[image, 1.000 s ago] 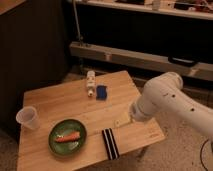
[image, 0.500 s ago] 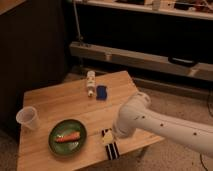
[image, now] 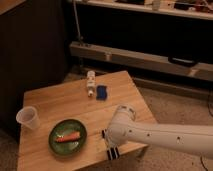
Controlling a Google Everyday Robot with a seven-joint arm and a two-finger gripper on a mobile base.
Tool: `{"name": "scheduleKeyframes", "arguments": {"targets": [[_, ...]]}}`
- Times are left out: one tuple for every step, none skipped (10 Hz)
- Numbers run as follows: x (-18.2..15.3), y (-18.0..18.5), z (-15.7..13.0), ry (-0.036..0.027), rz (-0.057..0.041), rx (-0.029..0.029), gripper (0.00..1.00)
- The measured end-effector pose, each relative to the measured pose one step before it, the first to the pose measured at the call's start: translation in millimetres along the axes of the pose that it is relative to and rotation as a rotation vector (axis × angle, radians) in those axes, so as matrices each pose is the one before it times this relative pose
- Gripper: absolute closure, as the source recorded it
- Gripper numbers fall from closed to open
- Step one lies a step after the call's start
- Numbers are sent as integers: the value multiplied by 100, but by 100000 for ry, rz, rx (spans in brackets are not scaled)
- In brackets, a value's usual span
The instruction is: Place the eraser on the white sponge
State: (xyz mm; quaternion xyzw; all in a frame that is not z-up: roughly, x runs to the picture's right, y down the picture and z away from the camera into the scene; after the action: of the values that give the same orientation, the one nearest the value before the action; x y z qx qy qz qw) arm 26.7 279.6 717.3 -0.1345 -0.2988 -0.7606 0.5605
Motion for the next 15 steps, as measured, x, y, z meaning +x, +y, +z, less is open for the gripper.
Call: {"name": "scheduleKeyframes", "arguments": {"targets": [[178, 70, 451, 1122, -600, -425, 20], [132, -61, 506, 444, -575, -164, 20], [104, -134, 555, -111, -543, -133, 20], [132, -143, 727, -287, -608, -472, 20], [73, -170, 812, -761, 4, -594, 20], [63, -182, 521, -779, 74, -594, 20], [103, -101, 457, -546, 95, -624, 20], [89, 76, 244, -364, 163, -602, 20], [62, 97, 393, -942, 495, -391, 20], [42, 121, 211, -495, 289, -164, 25], [36, 143, 119, -253, 334, -140, 31], [-59, 145, 195, -951, 585, 222, 46], [-94, 171, 102, -969, -31, -355, 55], [-57, 205, 101, -712, 348, -20, 64], [20, 106, 102, -711, 318, 17, 76]]}}
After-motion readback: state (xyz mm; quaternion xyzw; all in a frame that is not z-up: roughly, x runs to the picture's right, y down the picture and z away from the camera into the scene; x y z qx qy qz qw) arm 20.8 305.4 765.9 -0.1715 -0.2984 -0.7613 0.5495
